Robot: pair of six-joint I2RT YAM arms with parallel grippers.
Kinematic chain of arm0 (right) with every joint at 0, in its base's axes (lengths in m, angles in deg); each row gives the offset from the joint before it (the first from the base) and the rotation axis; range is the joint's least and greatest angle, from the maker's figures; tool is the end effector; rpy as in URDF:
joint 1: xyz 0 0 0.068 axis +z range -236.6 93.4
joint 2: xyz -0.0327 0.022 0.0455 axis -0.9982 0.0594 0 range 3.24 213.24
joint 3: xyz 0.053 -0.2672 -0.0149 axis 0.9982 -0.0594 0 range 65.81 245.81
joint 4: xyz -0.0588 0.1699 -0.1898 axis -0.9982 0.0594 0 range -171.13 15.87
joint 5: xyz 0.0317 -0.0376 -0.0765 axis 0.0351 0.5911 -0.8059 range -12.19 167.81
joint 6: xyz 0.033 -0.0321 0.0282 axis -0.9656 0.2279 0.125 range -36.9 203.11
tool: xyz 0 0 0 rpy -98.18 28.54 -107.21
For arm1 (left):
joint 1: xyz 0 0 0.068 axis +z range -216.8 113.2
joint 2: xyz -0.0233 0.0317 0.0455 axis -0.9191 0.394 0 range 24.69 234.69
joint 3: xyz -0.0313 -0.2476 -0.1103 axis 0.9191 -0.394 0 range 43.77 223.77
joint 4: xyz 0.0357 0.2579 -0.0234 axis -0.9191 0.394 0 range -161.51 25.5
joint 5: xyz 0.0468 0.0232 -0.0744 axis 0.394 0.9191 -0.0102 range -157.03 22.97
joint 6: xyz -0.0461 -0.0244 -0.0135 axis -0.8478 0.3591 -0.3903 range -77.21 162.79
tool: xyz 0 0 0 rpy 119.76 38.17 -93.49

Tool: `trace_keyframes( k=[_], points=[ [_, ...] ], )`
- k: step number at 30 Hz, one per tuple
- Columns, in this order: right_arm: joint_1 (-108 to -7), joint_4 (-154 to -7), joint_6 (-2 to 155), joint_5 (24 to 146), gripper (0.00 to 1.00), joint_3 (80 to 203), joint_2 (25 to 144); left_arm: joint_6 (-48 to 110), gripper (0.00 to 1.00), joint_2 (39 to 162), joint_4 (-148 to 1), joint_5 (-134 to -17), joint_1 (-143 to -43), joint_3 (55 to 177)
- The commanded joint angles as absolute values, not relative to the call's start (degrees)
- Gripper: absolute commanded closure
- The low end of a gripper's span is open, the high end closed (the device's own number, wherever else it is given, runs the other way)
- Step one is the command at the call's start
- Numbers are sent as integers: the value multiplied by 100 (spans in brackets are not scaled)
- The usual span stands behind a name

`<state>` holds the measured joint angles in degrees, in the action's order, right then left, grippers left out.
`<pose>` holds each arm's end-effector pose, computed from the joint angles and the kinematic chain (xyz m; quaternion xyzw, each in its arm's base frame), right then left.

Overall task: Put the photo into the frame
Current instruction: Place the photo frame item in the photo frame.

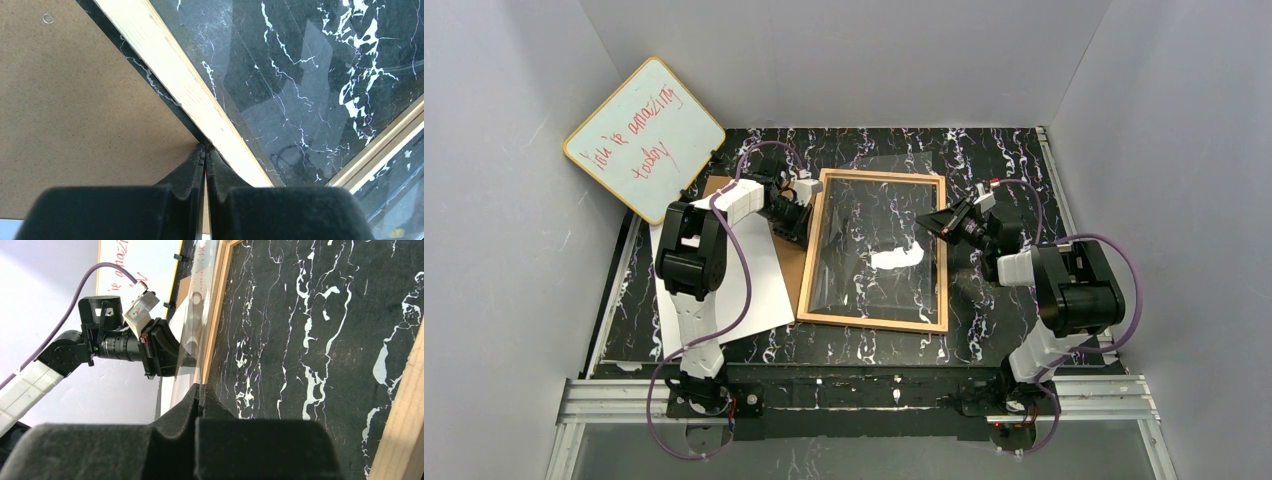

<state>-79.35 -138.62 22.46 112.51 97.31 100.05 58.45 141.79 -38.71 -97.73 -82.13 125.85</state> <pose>0.3055 0.0594 0.1641 0.1481 0.7308 0.5367 0.3950 0.3952 -0.1272 0.1603 0.3019 0.8983 -0.2592 0.1863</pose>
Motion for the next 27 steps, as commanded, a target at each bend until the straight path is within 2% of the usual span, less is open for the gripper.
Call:
trace_keyframes(
  k=[1,27],
  points=[
    [-7897,-13499,2644,11253,99,9912,9746,5923,100,14140,-3574,-9840,-8325,12364],
    [-7912,-12973,2927,11170,99,10244,9762,5896,100,14174,-3567,-9880,-8331,12422]
  ],
)
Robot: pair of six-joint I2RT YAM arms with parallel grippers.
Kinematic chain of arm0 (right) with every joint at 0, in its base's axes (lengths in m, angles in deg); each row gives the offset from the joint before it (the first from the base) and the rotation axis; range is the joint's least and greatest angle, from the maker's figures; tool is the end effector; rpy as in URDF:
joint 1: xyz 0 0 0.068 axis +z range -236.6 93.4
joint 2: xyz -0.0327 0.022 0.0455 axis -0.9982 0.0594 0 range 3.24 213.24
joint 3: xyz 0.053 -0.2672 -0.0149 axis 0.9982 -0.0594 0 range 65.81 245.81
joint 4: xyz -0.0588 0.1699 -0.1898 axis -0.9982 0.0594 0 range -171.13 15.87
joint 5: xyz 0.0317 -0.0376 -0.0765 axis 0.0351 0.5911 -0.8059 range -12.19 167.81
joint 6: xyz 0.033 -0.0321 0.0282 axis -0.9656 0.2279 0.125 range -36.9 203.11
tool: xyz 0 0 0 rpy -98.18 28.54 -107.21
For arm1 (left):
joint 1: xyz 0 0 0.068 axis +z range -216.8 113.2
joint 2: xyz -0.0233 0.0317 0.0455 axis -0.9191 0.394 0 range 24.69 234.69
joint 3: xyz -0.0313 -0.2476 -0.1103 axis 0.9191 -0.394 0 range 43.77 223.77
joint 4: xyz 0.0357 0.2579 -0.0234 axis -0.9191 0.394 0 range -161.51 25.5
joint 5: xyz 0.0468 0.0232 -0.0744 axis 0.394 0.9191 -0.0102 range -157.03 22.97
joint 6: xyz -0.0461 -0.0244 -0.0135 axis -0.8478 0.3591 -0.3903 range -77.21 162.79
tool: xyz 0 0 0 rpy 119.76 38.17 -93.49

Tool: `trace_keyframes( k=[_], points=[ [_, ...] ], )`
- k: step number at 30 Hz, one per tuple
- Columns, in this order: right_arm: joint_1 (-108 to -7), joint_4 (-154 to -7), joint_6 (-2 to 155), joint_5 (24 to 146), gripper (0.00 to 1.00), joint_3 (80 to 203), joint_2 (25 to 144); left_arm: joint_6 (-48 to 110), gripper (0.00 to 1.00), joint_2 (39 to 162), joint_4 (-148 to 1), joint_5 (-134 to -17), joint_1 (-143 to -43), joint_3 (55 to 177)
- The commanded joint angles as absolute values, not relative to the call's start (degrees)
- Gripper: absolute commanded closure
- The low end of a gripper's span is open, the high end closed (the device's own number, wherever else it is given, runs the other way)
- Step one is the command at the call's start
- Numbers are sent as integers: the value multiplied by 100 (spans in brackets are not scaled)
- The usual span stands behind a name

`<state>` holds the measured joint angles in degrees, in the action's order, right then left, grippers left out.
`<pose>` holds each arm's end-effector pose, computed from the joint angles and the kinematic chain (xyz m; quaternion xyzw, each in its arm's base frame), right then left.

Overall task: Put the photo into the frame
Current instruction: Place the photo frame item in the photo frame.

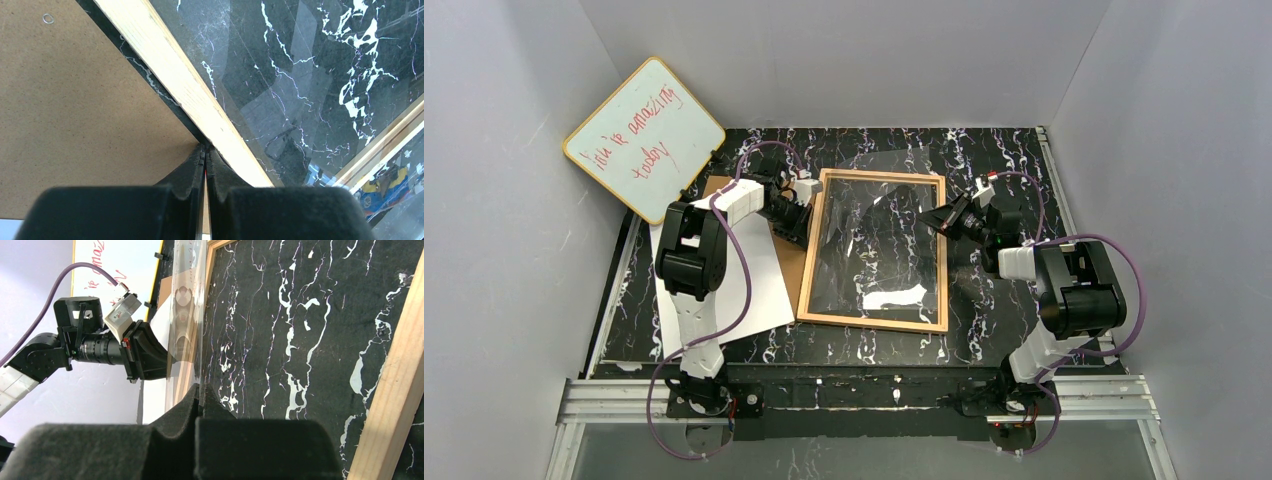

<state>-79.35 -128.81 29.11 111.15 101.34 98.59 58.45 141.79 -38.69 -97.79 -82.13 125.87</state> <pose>0.3161 0.0600 0.1729 0.1301 0.7556 0.4986 0.4044 0.3953 -0.1272 0.1604 0.3019 0.8982 -0.2597 0.1862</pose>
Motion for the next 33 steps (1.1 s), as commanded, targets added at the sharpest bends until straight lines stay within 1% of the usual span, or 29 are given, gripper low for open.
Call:
trace_keyframes(
  k=[1,13,21,33],
  points=[
    [-7908,-12973,2916,11167,99,10228,9737,5904,100,14168,-3575,-9873,-8331,12419],
    [-7913,-12647,2910,11016,99,10109,9375,5905,100,14160,-3578,-9879,-8326,12378],
    [-7913,-12714,2844,11072,99,10116,9463,5911,100,14159,-3575,-9872,-8335,12367],
    [-7913,-12303,2910,10998,99,10147,9285,5896,100,14172,-3573,-9869,-8327,12367]
  ],
)
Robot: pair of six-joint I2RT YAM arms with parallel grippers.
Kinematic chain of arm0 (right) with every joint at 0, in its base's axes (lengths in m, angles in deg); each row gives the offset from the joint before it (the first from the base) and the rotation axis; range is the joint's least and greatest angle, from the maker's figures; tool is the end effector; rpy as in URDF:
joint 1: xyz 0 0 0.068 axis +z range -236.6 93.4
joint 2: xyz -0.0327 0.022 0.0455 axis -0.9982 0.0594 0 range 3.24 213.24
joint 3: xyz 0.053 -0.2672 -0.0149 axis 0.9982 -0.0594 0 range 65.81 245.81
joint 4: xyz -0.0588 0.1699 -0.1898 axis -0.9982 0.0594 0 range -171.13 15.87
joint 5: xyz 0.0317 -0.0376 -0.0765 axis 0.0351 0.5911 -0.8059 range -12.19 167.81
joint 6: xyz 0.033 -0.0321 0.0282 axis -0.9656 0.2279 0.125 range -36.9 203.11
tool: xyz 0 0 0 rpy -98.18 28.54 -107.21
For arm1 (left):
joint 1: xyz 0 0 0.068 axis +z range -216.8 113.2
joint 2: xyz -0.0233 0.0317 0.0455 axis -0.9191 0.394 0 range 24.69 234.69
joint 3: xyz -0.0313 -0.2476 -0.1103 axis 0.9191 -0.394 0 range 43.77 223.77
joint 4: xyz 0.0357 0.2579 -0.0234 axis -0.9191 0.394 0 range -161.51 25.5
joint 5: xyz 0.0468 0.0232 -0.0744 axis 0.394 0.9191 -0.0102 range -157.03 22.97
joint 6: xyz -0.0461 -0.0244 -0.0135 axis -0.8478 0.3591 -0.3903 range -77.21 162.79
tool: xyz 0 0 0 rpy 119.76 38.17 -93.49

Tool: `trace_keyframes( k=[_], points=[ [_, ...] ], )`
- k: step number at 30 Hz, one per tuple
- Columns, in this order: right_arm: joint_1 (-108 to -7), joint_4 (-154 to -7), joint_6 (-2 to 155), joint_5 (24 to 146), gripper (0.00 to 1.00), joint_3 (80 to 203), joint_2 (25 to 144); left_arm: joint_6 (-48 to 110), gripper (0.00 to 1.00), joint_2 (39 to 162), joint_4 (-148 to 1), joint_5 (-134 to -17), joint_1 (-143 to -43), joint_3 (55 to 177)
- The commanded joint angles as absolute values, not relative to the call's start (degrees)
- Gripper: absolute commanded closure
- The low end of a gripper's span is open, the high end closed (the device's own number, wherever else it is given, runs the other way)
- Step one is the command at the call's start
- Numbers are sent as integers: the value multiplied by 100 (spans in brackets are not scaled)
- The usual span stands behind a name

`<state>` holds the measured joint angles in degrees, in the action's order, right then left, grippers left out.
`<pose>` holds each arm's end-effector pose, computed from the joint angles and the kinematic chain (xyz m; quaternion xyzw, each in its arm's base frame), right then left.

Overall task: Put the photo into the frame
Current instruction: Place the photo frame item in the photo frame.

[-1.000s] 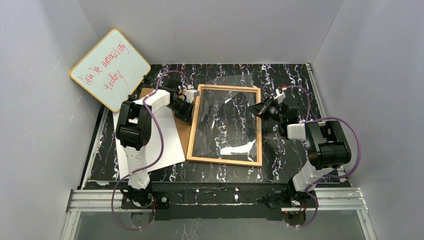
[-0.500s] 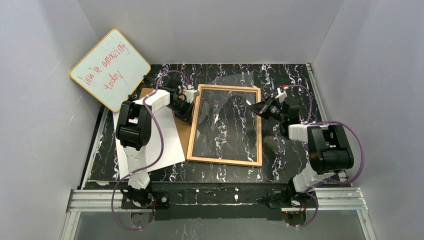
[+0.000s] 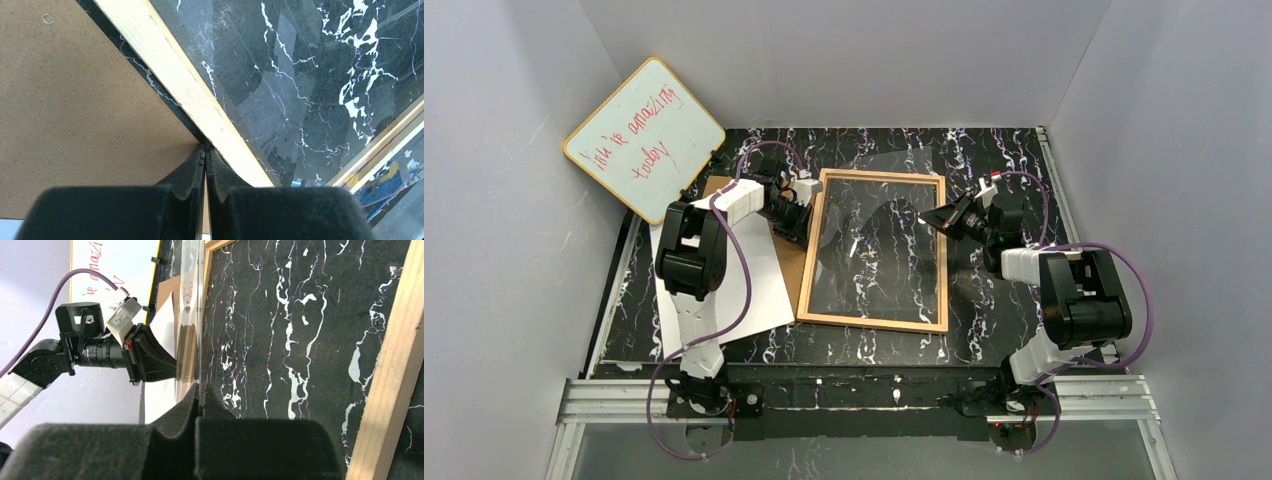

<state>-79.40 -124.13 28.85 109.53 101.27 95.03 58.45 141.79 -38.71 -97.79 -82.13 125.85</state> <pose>0.3107 0.0582 0.1827 0.1458 0.7595 0.4891 0.4034 0.3952 -0.1272 0.1603 0.3019 0.8982 -0.2597 0.1862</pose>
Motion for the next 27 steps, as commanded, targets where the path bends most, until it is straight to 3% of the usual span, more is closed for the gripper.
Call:
trace_keyframes(
  k=[1,16,27],
  points=[
    [-7913,-12286,2921,10983,99,10141,9276,5892,100,14168,-3578,-9874,-8337,12370],
    [-7910,-11828,3117,10893,99,10300,9225,5905,100,14164,-3578,-9848,-8329,12350],
    [-7913,-12607,2956,11023,99,10053,9146,5914,100,14162,-3575,-9849,-8329,12349]
  ],
)
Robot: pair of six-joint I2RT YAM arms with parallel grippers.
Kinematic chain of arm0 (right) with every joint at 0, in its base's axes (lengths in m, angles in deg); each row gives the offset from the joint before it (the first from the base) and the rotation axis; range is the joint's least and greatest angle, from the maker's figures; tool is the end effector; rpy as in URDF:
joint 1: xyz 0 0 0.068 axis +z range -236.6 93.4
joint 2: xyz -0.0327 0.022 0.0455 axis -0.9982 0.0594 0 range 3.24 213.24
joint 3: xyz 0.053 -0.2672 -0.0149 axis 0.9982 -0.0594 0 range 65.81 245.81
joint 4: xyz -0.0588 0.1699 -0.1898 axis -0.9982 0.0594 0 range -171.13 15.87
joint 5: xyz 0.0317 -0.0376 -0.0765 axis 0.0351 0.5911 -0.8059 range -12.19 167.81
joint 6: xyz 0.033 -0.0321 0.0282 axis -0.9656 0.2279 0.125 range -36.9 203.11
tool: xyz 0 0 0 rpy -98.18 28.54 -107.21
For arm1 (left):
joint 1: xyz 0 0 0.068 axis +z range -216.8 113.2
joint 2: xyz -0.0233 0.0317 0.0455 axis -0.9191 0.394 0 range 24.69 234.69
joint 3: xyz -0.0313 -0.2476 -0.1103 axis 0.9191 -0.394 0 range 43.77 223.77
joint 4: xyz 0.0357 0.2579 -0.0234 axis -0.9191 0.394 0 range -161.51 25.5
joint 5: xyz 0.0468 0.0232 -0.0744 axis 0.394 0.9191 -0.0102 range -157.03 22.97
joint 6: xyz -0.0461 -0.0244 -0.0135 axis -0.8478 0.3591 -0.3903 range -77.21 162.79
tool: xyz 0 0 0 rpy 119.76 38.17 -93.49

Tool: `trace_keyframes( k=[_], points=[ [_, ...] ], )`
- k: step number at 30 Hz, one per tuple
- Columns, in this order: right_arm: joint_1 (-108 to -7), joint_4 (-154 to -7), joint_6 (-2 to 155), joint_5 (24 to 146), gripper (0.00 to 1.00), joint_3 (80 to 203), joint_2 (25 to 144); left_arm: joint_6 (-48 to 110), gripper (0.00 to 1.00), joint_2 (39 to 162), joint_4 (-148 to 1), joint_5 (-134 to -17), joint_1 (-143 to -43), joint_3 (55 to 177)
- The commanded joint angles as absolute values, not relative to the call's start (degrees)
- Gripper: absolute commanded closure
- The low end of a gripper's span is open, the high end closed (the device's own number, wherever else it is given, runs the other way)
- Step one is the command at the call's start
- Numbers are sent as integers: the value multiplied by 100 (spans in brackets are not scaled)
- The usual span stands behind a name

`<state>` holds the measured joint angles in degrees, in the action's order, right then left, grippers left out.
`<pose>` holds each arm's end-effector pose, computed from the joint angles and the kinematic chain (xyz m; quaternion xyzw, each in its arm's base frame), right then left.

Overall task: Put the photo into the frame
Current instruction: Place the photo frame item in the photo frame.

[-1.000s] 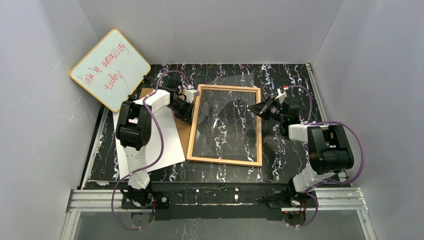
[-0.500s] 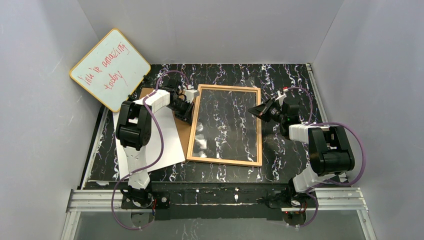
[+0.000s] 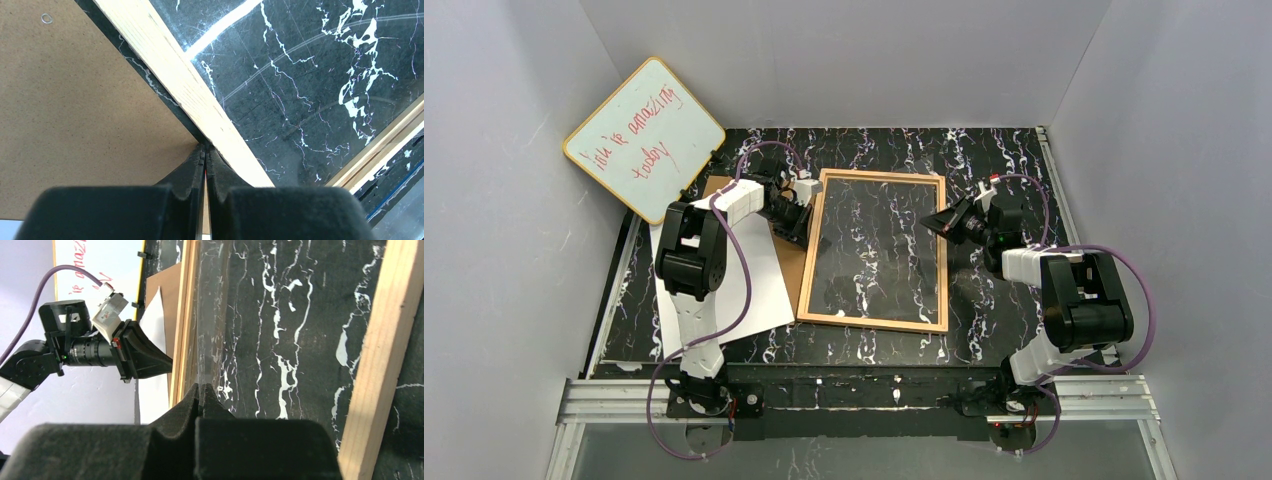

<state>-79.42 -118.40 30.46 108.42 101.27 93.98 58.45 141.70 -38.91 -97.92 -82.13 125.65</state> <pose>0.3072 0.0571 0.1779 0.1585 0.7797 0.4677 0.3849 0.3948 -0.1272 0.1601 0.3022 0.8976 -0.2608 0.1869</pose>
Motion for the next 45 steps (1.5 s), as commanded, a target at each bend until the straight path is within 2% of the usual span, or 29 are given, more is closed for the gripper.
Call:
trace_keyframes(
  k=[1,15,23,45],
  points=[
    [-7908,-12729,2942,11025,99,9967,9087,5922,100,14168,-3576,-9853,-8325,12348],
    [-7911,-13121,2936,11136,99,9867,9156,5940,100,14202,-3567,-9841,-8327,12361],
    [-7913,-13814,2905,11079,99,9428,8735,5954,100,14246,-3553,-9840,-8332,12365],
    [-7895,-13457,2807,11260,99,9926,9621,5975,100,14242,-3531,-9869,-8324,12375]
  ],
)
